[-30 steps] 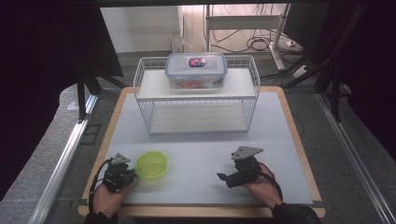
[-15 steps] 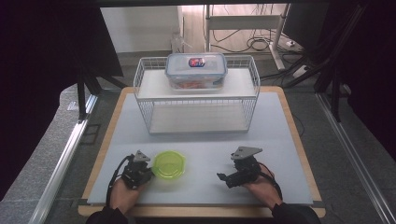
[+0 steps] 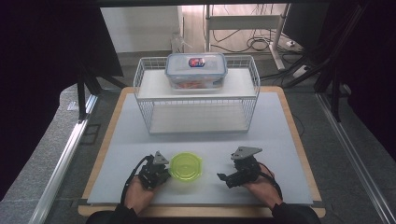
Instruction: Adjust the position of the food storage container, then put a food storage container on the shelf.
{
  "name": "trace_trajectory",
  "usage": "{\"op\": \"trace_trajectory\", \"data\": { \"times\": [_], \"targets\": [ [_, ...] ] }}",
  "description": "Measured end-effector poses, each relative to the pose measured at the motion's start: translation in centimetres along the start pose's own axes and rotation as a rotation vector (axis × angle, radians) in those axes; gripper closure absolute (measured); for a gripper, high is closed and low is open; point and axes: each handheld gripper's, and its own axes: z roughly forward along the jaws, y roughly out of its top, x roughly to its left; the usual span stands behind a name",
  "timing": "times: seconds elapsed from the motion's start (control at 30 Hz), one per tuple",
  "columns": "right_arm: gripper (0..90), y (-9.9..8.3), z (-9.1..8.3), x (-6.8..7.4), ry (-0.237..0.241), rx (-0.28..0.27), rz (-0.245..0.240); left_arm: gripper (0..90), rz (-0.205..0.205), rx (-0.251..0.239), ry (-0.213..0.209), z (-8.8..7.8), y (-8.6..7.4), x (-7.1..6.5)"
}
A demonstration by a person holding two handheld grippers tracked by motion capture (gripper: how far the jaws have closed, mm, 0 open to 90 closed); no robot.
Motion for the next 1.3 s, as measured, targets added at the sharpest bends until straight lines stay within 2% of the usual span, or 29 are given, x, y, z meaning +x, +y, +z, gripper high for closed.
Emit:
{"op": "trace_trajectory", "data": {
  "times": [0.13,0.27,0.37,0.43,0.5,0.53,0.6,0.63,0.67,0.73,0.77,0.8,0.9,0.97,1.07,1.17,1.3],
  "targets": [
    [5.8,0.0,0.0,0.0,0.000,0.001,-0.002,87.9,0.015,0.000,-0.010,-0.3,-0.1,-0.5],
    [5.8,0.0,0.0,0.0,0.000,0.003,0.002,85.7,0.028,0.004,0.009,-0.4,-0.3,-0.8],
    [5.8,0.0,0.0,0.0,0.002,0.001,0.000,79.8,0.025,-0.013,0.042,-0.9,-0.5,-0.2],
    [5.8,0.0,0.0,0.0,0.001,0.001,0.000,74.8,0.007,-0.049,0.059,-1.4,-0.8,0.4],
    [5.8,0.0,0.0,0.0,0.002,0.001,0.000,72.1,0.010,-0.061,0.075,-1.7,-1.0,0.7],
    [5.8,0.0,-0.1,0.0,0.001,0.000,-0.002,64.3,0.018,-0.081,0.099,-2.0,-1.2,0.9],
    [5.8,0.0,-0.1,0.0,0.001,-0.001,-0.003,60.7,0.026,-0.094,0.112,-2.2,-1.3,1.0],
    [5.8,0.0,-0.1,0.0,0.001,-0.002,-0.004,50.9,0.034,-0.099,0.119,-2.4,-1.4,1.0],
    [5.8,0.0,-0.1,0.0,0.001,-0.001,-0.005,44.7,0.047,-0.110,0.132,-2.6,-1.6,1.1],
    [5.8,0.0,-0.1,0.0,0.003,-0.001,-0.008,35.2,0.051,-0.112,0.134,-2.7,-1.7,1.2],
    [5.8,0.0,-0.1,0.0,0.003,-0.001,-0.008,35.2,0.047,-0.110,0.137,-2.8,-1.8,1.2],
    [5.7,0.0,-0.1,0.0,0.005,-0.001,-0.006,30.7,0.042,-0.106,0.135,-2.8,-1.9,1.4],
    [4.5,0.0,-0.1,-0.1,0.013,-0.012,0.007,18.1,0.009,-0.119,0.103,-2.9,-2.1,1.7],
    [3.6,0.0,-0.1,0.0,0.016,-0.017,0.007,10.3,0.025,-0.115,0.090,-3.0,-2.3,1.7],
    [3.4,0.1,-0.1,0.0,0.003,-0.028,-0.004,8.1,0.016,-0.131,0.073,-3.2,-2.4,1.8],
    [3.4,0.1,-0.1,0.1,-0.002,-0.032,-0.008,6.7,0.029,-0.136,0.094,-3.3,-2.6,1.8],
    [3.4,0.1,-0.1,0.1,0.006,-0.034,0.008,4.4,0.019,-0.159,0.105,-3.5,-3.0,2.0]
  ]
}}
